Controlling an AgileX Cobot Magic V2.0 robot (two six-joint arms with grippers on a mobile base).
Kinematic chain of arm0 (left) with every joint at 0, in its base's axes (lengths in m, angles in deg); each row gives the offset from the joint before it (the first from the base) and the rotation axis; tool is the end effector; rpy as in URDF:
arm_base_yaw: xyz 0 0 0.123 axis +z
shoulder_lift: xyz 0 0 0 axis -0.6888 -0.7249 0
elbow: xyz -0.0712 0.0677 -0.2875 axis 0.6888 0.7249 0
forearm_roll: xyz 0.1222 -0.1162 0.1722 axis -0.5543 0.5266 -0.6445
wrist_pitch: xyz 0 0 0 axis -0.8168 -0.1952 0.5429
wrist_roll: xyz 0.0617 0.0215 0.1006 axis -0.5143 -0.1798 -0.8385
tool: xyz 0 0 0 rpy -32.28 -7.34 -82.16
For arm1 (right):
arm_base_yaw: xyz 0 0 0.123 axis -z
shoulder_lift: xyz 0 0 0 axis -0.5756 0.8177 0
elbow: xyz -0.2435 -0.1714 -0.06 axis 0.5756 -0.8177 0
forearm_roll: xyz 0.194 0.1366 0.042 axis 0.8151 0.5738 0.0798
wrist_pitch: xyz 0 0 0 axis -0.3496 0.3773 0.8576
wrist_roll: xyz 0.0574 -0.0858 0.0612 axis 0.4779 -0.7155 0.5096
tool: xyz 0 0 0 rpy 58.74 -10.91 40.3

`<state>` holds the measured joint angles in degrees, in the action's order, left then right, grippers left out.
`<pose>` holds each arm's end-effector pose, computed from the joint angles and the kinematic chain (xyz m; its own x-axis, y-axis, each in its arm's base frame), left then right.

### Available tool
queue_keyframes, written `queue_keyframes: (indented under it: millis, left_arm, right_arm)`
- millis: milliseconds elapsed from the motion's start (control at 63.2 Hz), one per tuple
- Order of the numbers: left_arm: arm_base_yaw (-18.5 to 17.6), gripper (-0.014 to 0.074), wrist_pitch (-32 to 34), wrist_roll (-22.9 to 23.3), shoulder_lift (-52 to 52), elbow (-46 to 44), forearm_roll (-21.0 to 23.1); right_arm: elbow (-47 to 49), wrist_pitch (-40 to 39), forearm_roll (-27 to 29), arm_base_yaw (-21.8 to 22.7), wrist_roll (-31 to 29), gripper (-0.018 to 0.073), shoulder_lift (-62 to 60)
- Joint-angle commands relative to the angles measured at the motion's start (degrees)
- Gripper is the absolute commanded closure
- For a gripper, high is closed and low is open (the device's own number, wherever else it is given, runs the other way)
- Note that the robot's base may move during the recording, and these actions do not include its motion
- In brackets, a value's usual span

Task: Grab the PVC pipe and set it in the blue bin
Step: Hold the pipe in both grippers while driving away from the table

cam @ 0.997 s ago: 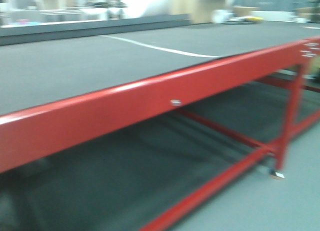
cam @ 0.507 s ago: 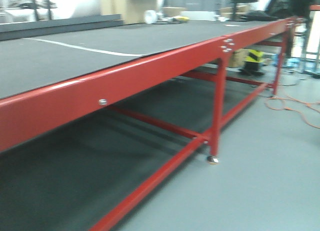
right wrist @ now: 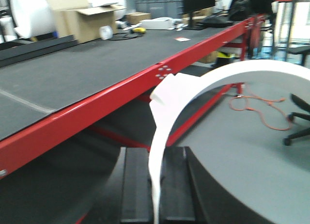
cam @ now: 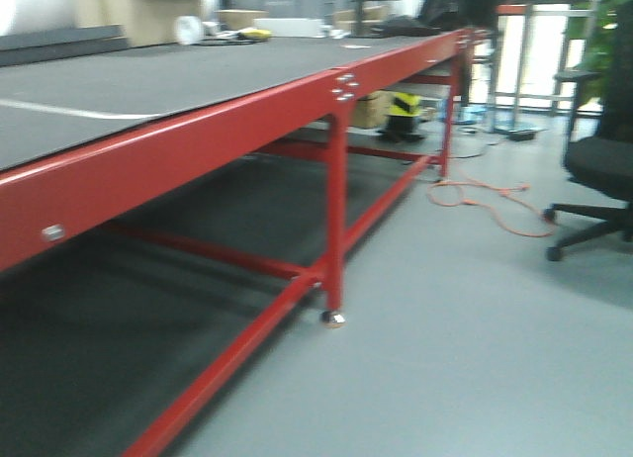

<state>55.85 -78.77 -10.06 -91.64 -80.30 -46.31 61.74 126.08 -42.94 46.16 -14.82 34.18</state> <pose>0.0326 0.0084 0.3506 -0.1267 0.0128 -0.9919 -0.2190 0.9749 0.0405 0.0322 0.0147 0.3795 -0.0645 0.1251 -0.9900 0.0284 0.9919 0.1235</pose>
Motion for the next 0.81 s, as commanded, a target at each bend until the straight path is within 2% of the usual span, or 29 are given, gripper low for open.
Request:
queue_keyframes:
  millis: [0, 792]
  left_arm:
    - [0.1, 0.0707, 1.3, 0.1, 0.2, -0.1, 0.3]
    - [0.1, 0.0707, 1.3, 0.1, 0.2, -0.1, 0.3]
  right_arm:
    - [-0.1, -1.3, -0.2, -0.2, -0.2, 0.0727, -0.1]
    - [-0.1, -1.3, -0.2, -0.2, -0.2, 0.0727, -0.1]
